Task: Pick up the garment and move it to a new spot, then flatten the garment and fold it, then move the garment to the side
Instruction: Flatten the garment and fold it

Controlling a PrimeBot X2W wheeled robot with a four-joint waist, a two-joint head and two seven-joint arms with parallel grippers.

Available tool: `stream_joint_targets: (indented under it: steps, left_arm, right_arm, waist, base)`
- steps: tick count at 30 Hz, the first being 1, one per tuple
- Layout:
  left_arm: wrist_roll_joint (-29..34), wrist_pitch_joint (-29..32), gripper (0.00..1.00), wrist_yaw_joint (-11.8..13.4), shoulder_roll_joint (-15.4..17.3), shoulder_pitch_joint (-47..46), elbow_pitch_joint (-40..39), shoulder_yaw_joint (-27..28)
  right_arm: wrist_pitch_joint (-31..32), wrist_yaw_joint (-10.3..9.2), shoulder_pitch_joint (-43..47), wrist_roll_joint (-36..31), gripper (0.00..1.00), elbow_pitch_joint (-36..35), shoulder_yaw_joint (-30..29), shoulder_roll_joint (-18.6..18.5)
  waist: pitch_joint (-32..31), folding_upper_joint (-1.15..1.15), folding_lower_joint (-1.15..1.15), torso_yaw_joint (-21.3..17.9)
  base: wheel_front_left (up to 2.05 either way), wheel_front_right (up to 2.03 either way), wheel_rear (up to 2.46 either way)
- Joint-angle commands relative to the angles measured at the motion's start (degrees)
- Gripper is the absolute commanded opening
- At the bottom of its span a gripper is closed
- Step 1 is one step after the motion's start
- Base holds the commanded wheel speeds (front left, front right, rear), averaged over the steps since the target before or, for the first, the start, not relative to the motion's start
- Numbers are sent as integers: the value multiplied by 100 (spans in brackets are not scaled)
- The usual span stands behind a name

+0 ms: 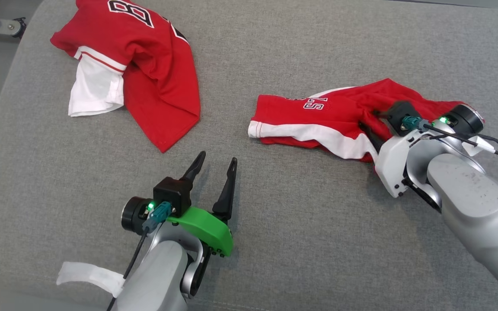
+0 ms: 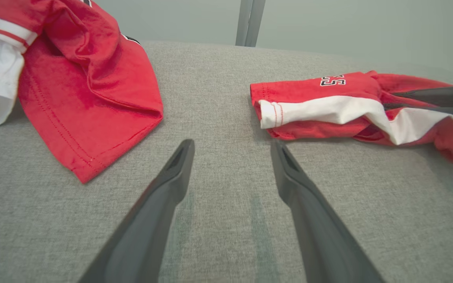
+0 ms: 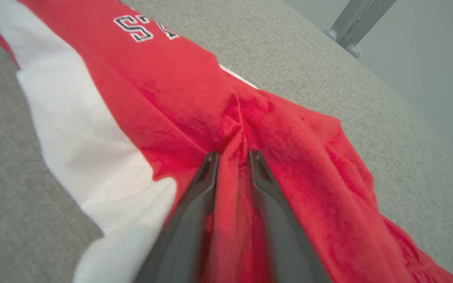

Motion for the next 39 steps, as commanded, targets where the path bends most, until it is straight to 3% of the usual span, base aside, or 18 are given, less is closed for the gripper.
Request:
stream_joint_targets:
  steps: [1,7,16,22,27,39]
  left_arm:
    - [-38,-19,100,40,7,-77,-16,-46]
    - [-70,-20,100,119,7,-53,40,-64]
    - [268,-20,100,159,29,385,148,563]
    - [591,-20,100,196,132,784,-155,1255]
    - [918,-13,100,156,195,1200,-370,1812]
    - [1438,-13,100,-19,110,1979,-546,2420]
  right_arm:
    - [13,-8,-58,90,100,90,16,-41]
    - [-509,-9,-24,173,100,535,-315,63]
    - [-1294,-8,471,149,100,449,-1443,409]
    - [-1318,-8,1566,-151,100,-614,-2582,603]
    - [-1320,-8,2795,-659,100,-1650,-3435,1042]
    - [-1318,-8,4250,-1049,100,-2480,-3892,1684]
  waist:
    - [39,0,0,67]
    - [-131,0,0,-55]
    - [-728,0,0,-729]
    - [-1012,0,0,-1280]
    - [-1210,0,0,-1665]
    - [-1652,0,0,-1848]
  base:
    - [0,0,0]
    - [0,0,0]
    - [0,0,0]
    - [0,0,0]
    - [0,0,0]
    - [0,0,0]
